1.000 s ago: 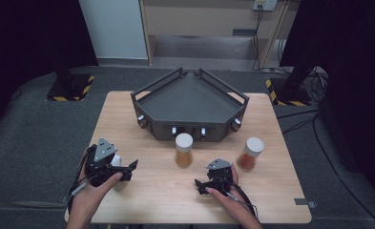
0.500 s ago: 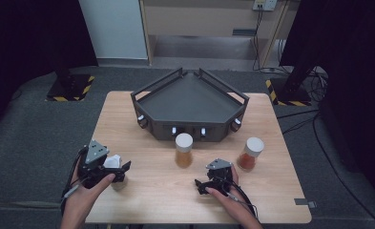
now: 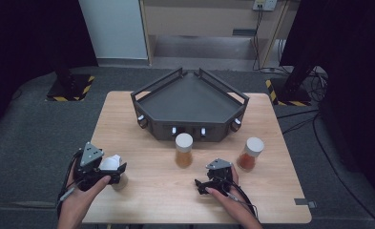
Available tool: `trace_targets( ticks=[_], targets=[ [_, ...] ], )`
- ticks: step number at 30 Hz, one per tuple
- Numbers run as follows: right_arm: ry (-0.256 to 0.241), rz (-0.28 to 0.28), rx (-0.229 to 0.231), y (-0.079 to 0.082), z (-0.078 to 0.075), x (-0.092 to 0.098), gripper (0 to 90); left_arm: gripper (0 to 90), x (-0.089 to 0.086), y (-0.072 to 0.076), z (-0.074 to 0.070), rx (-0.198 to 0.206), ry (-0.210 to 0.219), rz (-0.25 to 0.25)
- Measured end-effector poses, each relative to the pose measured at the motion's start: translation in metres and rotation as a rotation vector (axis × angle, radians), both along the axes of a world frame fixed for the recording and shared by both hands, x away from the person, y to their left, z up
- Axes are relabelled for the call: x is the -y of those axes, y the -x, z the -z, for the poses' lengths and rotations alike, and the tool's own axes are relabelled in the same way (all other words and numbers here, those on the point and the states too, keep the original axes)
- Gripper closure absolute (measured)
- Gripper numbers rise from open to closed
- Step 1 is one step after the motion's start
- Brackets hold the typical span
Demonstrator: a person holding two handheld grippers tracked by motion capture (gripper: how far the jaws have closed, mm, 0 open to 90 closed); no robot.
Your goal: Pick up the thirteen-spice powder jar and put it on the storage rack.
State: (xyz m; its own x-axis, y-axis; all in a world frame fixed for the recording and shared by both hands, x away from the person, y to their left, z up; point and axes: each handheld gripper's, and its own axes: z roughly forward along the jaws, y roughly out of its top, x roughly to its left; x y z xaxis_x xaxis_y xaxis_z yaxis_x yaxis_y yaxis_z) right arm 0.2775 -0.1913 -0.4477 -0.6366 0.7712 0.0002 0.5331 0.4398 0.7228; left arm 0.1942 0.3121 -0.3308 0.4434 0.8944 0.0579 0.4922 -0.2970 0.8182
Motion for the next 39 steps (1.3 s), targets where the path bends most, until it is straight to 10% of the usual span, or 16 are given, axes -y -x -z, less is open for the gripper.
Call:
trace_targets(
  ticks=[39],
  targets=[
    [0.0, 0.0, 0.0, 0.0, 0.0, 0.0, 0.6, 1.7, -0.007, 0.001, 0.028, -0.046, -0.002, -0.019]
  ],
)
